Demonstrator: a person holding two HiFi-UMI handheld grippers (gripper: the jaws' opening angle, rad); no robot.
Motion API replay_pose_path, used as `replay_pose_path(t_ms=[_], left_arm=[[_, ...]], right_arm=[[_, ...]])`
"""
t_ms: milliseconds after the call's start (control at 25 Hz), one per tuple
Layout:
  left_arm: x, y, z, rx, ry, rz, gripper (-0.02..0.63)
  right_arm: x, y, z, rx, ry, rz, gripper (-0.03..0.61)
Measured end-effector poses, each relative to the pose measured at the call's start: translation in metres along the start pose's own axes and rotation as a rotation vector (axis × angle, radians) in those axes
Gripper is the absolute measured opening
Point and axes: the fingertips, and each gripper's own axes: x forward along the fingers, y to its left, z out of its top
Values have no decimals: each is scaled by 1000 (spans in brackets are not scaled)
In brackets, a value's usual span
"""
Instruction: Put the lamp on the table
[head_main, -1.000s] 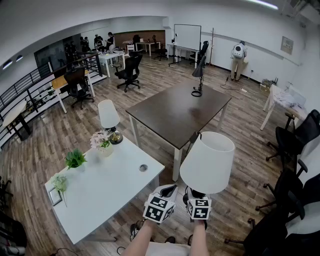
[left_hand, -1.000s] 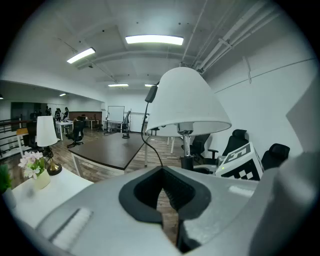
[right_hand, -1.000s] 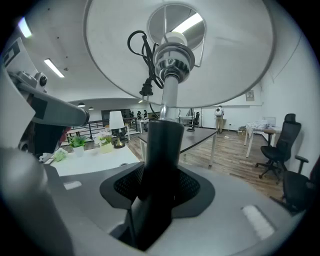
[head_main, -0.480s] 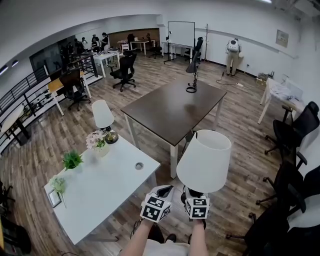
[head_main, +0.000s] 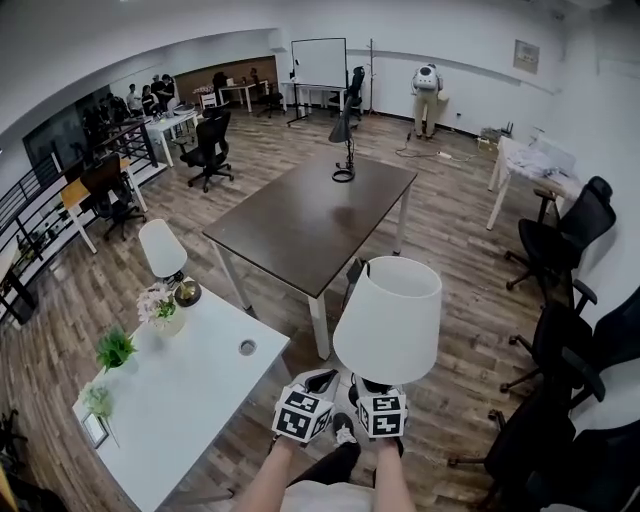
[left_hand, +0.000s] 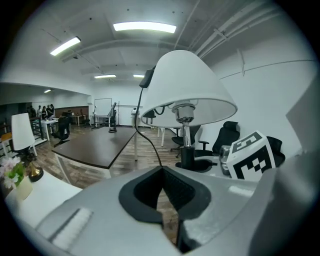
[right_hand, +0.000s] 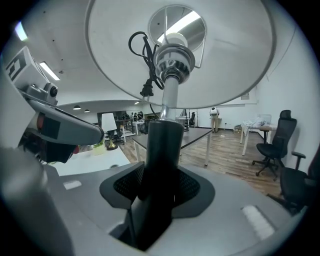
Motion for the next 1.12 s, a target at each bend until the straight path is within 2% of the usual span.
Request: replay_pose_path(t_ms=[200, 360, 640, 760, 1120], left_arm=[[46, -6, 33, -11, -33, -62, 0], [87, -7, 60, -10, -48, -98, 0], [136, 18, 98, -34, -65, -97, 0], [160, 31, 115, -67, -85, -96, 0], [224, 61, 150, -98, -110, -98, 0]], right_arm=[[8, -36, 9, 23, -5, -6, 190], [19, -78, 20, 19, 1, -59, 190], [52, -130, 38, 71, 9, -91, 192], [68, -150, 46, 65, 18, -102, 192], [127, -186, 75, 15, 32, -107, 192]])
